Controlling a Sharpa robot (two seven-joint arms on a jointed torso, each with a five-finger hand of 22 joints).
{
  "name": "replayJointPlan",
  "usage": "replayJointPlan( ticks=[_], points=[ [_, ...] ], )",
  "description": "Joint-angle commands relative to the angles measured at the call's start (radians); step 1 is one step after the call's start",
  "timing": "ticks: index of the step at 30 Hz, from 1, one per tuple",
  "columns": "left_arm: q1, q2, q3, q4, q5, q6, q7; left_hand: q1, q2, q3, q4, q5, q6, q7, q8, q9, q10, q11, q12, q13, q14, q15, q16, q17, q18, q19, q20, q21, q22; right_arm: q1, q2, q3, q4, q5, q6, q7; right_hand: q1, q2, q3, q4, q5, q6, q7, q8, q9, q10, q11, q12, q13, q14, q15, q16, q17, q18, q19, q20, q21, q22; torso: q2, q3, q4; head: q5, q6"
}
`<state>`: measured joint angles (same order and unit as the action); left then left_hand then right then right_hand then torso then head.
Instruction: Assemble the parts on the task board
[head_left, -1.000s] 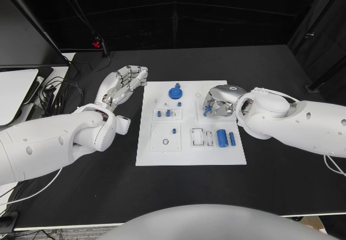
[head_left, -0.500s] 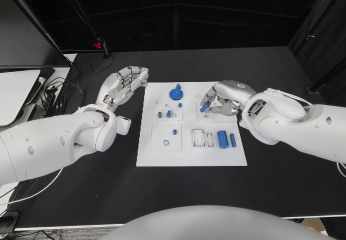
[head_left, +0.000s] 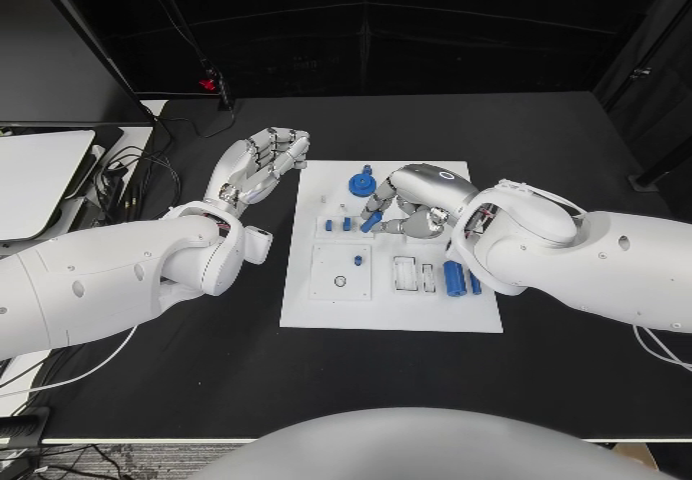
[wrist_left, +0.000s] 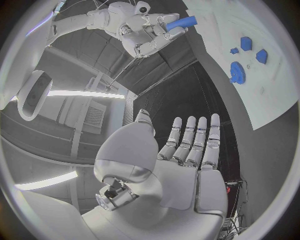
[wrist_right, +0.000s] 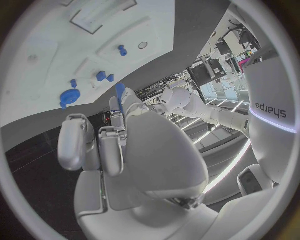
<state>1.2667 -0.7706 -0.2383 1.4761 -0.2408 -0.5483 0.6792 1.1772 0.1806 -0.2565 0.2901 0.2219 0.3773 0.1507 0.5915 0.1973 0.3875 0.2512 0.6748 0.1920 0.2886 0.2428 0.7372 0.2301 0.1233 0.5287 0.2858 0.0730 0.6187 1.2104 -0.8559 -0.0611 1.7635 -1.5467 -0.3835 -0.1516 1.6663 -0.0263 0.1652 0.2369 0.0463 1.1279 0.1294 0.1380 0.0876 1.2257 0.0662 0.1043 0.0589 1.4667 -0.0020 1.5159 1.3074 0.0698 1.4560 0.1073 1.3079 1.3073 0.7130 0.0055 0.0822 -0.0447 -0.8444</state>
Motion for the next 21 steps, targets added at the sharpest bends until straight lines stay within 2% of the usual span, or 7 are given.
replayJointPlan(
  ticks=[1, 3, 6, 12, 21],
  points=[
    [0.001, 0.0, 0.001, 0.003, 0.0, 0.0, 0.091, 0.003, 0.004, -0.005, 0.0, 0.007, 0.001, 0.14, 0.005, -0.002, 0.001, 0.0, 0.004, -0.002, -0.004, 0.0, 0.007, -0.002, -0.014, 0.007, 0.003, -0.002, -0.002, -0.004, 0.019, 0.0, -0.005, 0.012, 0.048, 0.039, -0.001, 0.012, 0.009, 0.0, 0.003, 0.006, -0.001, 0.006, 0.0, 0.009, 0.001, -0.004, 0.001, 0.083, -0.005, 0.003, 0.148, -0.003, -0.001, -0.008, 0.0, 0.088, 0.0, 0.0001, 0.0012, 0.009, -0.005],
    [0.001, 0.0, 0.001, 0.003, 0.0, -0.001, 0.09, 0.003, 0.004, -0.005, 0.0, 0.007, 0.001, 0.14, 0.005, -0.002, 0.001, 0.0, 0.004, -0.002, -0.004, 0.0, 0.007, -0.002, -0.014, 0.007, 0.003, -0.002, -0.002, -0.008, 0.037, 0.0, -0.011, -0.004, 0.065, 0.047, 0.0, 0.012, 0.01, 0.0, 0.003, 0.006, -0.001, 0.006, -0.001, 0.009, 0.001, -0.006, 0.001, 0.083, -0.005, 0.003, 0.148, -0.003, -0.002, -0.008, -0.002, 0.087, 0.0, 0.0, -0.0014, 0.019, -0.005],
    [0.001, 0.0, 0.001, 0.002, 0.0, -0.001, 0.09, 0.003, 0.004, -0.005, 0.0, 0.007, 0.001, 0.14, 0.005, -0.002, 0.001, 0.0, 0.004, -0.002, -0.004, 0.0, 0.007, -0.002, -0.014, 0.007, 0.003, -0.002, -0.002, -0.014, 0.052, -0.001, -0.017, -0.028, 0.083, 0.053, 0.0, 0.012, 0.01, 0.0, 0.003, 0.006, -0.001, 0.005, -0.001, 0.009, 0.001, -0.006, 0.001, 0.082, -0.005, 0.003, 0.148, -0.003, -0.002, -0.008, -0.002, 0.087, -0.001, -0.0005, -0.0027, 0.025, -0.009],
    [0.001, 0.001, 0.001, 0.001, 0.0, 0.0, 0.091, 0.003, 0.004, -0.005, 0.0, 0.007, 0.001, 0.14, 0.005, -0.002, 0.001, 0.0, 0.004, -0.002, -0.004, 0.0, 0.007, -0.002, -0.014, 0.007, 0.003, -0.002, -0.002, -0.035, 0.083, -0.002, -0.029, -0.088, 0.121, 0.072, -0.001, 0.014, 0.013, 0.001, 0.003, 0.006, 0.0, 0.004, -0.001, 0.01, 0.002, -0.009, 0.001, 0.083, -0.005, 0.004, 0.151, -0.002, -0.003, -0.008, -0.004, 0.086, 0.0, -0.0001, -0.0034, 0.027, -0.014],
    [0.001, 0.0, 0.001, 0.002, 0.0, 0.001, 0.091, 0.003, 0.004, -0.005, 0.0, 0.007, 0.001, 0.14, 0.005, -0.002, 0.001, 0.0, 0.004, -0.002, -0.004, 0.0, 0.007, -0.002, -0.014, 0.007, 0.003, -0.002, -0.002, -0.052, 0.116, -0.003, -0.048, -0.135, 0.163, 0.072, -0.006, 0.012, 0.013, 0.004, 0.003, 0.005, 0.001, 0.001, -0.003, 0.011, 0.003, -0.016, 0.001, 0.084, -0.003, 0.006, 0.154, -0.002, -0.005, -0.008, -0.008, 0.084, 0.0, 0.0004, -0.0021, 0.026, -0.024]
  ],
)
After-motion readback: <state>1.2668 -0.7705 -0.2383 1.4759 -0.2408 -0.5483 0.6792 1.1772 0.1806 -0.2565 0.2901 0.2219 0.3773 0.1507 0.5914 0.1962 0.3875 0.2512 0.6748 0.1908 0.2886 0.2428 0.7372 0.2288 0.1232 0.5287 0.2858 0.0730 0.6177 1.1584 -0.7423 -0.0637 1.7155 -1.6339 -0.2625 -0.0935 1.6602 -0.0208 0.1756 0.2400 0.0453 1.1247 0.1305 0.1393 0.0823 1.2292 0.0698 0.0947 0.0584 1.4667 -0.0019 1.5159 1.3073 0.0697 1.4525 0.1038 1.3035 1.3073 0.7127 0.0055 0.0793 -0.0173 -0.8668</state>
